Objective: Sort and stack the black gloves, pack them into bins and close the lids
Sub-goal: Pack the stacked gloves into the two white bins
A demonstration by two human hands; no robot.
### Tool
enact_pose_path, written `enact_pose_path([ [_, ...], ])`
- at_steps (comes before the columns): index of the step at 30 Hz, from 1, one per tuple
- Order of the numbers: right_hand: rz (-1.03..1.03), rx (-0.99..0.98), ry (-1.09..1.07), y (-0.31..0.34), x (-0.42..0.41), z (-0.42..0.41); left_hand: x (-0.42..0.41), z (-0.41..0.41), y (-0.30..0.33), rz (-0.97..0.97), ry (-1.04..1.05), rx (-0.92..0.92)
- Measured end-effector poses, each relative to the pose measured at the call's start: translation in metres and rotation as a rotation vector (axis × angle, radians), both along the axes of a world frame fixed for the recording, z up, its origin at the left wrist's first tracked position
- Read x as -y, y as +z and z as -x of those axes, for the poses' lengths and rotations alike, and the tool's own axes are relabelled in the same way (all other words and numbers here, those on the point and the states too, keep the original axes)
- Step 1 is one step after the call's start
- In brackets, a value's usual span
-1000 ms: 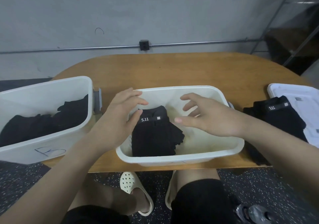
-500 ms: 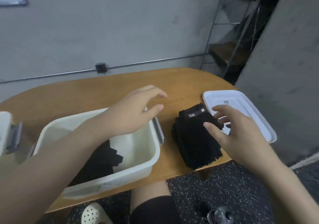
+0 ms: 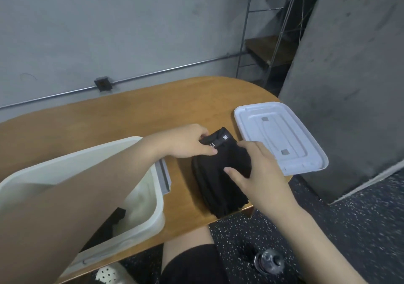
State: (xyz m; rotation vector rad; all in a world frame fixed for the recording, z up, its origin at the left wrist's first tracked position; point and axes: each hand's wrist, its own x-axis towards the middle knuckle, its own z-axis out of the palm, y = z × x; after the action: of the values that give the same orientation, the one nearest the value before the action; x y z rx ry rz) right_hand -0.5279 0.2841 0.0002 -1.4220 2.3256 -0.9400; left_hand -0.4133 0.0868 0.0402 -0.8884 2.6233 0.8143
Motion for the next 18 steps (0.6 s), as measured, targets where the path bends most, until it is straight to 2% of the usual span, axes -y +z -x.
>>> enact_pose_path([
  [4,0.008,-0.144,-0.019,-0.013,-0.002,-0.006,0.0,0.001,-0.001,-0.056,0.026,-0.005],
  [9,0.118,-0.332,0.01,-0.023,-0.002,-0.024,0.004,0.002,-0.007,-0.061,0.066,-0.032],
  [15,0.04,-0.27,0.038,-0.033,0.008,-0.04,0.001,-0.003,-0.007,-0.046,0.1,-0.002],
  [18,-0.008,-0.267,0.025,-0.035,0.01,-0.044,0.0,-0.004,-0.001,-0.098,0.144,-0.033],
])
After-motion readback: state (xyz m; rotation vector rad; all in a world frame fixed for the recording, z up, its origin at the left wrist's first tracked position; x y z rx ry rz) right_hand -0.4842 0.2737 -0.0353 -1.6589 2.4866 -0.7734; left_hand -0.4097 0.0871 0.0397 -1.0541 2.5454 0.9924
